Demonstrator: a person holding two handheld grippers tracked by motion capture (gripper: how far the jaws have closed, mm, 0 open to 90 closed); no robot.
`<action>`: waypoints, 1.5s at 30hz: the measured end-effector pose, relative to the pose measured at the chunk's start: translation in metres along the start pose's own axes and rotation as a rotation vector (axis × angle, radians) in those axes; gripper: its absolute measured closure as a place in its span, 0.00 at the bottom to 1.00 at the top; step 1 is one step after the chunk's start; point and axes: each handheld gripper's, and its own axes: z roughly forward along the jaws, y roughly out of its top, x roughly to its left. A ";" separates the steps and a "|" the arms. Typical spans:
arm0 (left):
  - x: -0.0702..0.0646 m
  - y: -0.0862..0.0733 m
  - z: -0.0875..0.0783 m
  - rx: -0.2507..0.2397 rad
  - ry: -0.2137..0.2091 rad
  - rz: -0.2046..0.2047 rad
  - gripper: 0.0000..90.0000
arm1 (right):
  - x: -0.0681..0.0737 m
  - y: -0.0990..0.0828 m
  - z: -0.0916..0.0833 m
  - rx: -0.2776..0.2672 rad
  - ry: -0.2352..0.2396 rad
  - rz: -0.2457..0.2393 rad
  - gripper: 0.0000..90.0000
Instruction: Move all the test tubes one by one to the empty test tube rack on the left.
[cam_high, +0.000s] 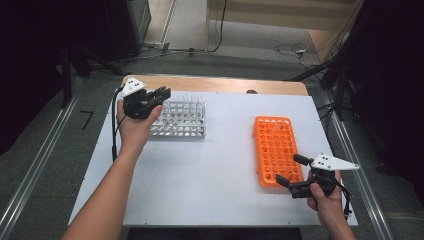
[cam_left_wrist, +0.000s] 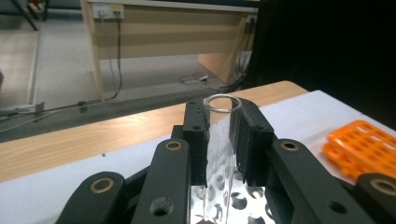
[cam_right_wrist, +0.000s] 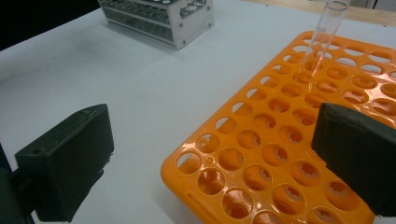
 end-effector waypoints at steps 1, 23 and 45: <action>0.002 0.000 0.003 0.001 0.007 -0.006 0.84 | 0.000 0.000 0.000 0.000 0.000 -0.001 0.00; 0.002 -0.009 0.068 0.010 0.053 -0.038 0.84 | -0.005 -0.003 -0.001 -0.004 0.003 0.019 0.00; 0.003 -0.024 0.078 0.163 0.066 -0.025 0.82 | -0.004 -0.003 -0.001 0.000 0.000 0.016 0.00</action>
